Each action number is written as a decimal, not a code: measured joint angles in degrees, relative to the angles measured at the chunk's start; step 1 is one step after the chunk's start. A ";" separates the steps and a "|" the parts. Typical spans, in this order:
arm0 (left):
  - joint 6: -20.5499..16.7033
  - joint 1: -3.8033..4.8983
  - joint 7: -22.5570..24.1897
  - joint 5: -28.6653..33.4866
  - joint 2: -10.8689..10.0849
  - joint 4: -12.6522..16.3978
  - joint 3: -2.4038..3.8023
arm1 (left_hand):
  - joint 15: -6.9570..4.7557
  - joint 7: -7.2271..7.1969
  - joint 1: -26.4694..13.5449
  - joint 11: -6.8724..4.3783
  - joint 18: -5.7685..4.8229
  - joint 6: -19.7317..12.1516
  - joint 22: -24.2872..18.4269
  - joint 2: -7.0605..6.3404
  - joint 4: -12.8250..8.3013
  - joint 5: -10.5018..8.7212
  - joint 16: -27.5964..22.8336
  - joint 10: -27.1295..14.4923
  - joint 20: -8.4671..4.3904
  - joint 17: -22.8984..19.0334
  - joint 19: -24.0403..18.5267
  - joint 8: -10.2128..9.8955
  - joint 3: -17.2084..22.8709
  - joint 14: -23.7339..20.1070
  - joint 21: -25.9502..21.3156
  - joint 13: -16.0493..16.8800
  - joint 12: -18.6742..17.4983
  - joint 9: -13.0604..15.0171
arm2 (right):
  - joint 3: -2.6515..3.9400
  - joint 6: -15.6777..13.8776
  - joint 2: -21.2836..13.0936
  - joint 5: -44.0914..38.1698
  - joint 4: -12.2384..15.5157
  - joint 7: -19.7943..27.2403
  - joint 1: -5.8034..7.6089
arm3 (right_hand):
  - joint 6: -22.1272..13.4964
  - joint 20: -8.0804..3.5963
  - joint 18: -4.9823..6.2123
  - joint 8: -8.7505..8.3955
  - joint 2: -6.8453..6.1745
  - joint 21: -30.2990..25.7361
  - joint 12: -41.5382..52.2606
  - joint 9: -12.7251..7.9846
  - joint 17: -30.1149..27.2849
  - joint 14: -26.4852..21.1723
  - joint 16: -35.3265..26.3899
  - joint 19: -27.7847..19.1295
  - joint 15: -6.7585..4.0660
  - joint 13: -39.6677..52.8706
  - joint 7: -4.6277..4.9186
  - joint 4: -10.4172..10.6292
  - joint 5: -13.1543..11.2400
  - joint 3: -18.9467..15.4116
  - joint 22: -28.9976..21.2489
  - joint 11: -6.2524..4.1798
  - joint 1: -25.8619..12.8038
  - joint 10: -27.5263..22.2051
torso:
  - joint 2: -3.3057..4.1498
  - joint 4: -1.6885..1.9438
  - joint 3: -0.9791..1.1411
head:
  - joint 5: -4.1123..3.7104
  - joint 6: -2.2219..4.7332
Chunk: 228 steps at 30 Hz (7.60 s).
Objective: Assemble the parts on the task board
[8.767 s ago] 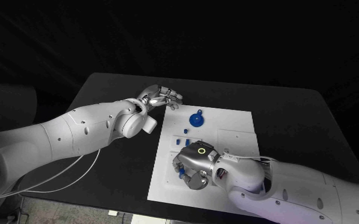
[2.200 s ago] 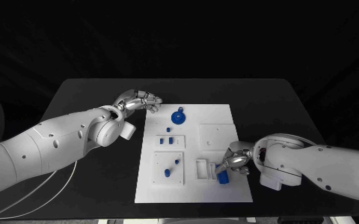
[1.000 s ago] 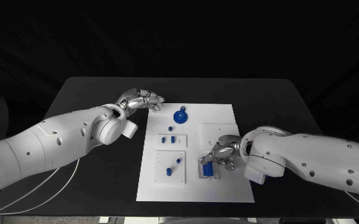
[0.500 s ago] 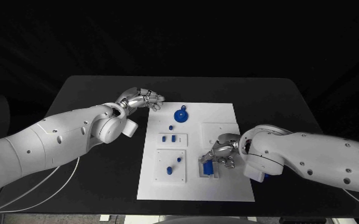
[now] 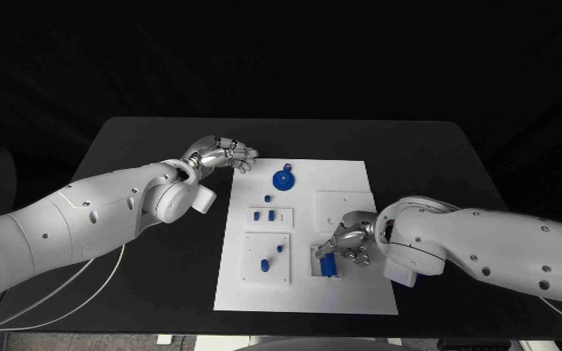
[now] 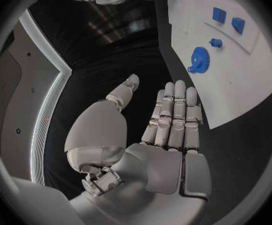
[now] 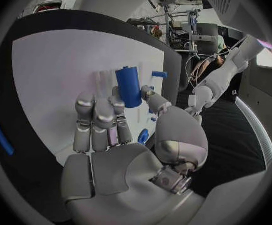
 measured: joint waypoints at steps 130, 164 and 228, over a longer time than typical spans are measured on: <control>0.71 -0.01 -0.43 0.02 -0.57 -0.19 -0.01 | 0.00 0.20 -0.42 0.00 0.40 -0.20 0.27 0.42 0.15 0.00 -0.44 0.00 0.00 0.62 0.00 0.00 -0.15 0.00 -0.44 -0.12 0.00 -0.17 | -2.92 -6.30 0.12 -61.59 0.25 32.75 -1.75 | -6.93 2.34 3.49 -0.54 -11.15 0.32 1.92 -1.04 3.83 -3.47 -1.08 -3.39 -2.19 0.70 -2.65 -6.18 0.67 5.73 0.01 -2.44 27.17 -4.29 | 0.01 0.04 -0.02 | 0.66 -0.86; 1.27 -0.01 -0.94 0.02 -0.62 -0.15 -0.02 | 0.00 0.20 -0.63 0.00 0.14 -0.20 0.34 0.63 0.30 0.00 -0.67 0.00 0.00 0.82 0.00 0.00 -0.30 0.00 -0.44 -0.16 0.00 -0.27 | -2.92 -11.25 0.70 -63.81 -0.61 33.04 -2.23 | -0.08 2.14 3.08 3.17 -10.22 1.21 2.57 -0.40 4.02 -2.97 -0.89 -3.60 -0.87 -2.26 -4.19 -6.23 0.61 7.42 0.00 -0.58 27.02 -4.13 | -0.02 0.03 -0.04 | 0.53 -1.16; 1.96 0.00 -1.65 0.02 -0.48 -0.20 -0.02 | 0.00 0.41 -0.60 0.21 -0.32 -0.82 0.54 0.60 0.48 0.00 -0.89 -0.21 0.00 1.21 0.00 0.00 -0.49 0.00 -0.85 -0.24 0.00 -0.42 | -2.90 -11.51 0.59 -61.41 -1.49 35.52 -2.67 | -2.95 3.05 2.20 -0.74 -10.43 0.62 3.24 -2.40 3.99 -4.62 -1.82 -5.33 0.14 -3.96 -1.15 -6.18 0.45 9.53 -0.01 0.41 27.51 -7.01 | 0.01 0.01 -0.05 | 0.68 -1.15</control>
